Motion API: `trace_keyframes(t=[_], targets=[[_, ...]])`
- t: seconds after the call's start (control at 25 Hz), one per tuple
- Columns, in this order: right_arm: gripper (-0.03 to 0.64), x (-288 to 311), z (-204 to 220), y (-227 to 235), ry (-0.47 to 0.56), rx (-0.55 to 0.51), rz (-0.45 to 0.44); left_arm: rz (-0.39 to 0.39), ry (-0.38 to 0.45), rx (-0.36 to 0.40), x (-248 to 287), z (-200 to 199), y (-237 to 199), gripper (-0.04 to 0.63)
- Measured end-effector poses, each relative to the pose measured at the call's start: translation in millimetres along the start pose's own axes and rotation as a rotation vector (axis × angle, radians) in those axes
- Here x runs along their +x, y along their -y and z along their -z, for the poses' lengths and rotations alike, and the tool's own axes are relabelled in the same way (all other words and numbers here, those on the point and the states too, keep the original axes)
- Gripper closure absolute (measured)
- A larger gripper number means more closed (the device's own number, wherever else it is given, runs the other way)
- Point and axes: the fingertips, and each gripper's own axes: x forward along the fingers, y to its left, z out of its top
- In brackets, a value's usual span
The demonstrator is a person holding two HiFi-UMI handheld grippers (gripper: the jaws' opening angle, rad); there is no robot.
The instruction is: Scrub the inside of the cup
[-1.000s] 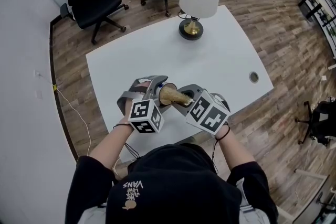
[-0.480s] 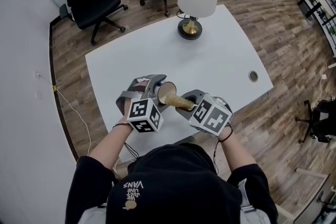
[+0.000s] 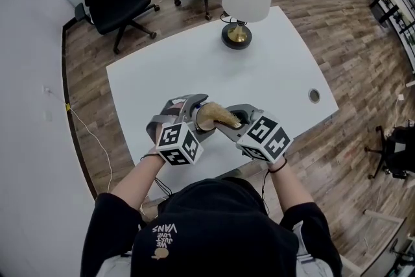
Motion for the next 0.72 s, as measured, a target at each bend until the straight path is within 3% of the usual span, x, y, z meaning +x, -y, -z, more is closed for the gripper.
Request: trace_keyframes(t=[0.28, 0.52, 0.72], targets=[[0.522, -13.5, -11.4, 12.0, 0.205, 0.116, 0.009, -0.023, 0.160, -0.230, -2.8, -8.9, -22.9, 0.183], [0.522, -32.9, -13.9, 34.1, 0.390, 0.199, 0.119, -0.067, 0.378, -0.453, -1.2, -16.5, -44.5, 0.183], [0.522, -41.5, -5.3, 48.3, 0.424, 0.170, 0.222, -0.124, 0.458, -0.540, 9.2, -8.2, -56.8, 0.183]])
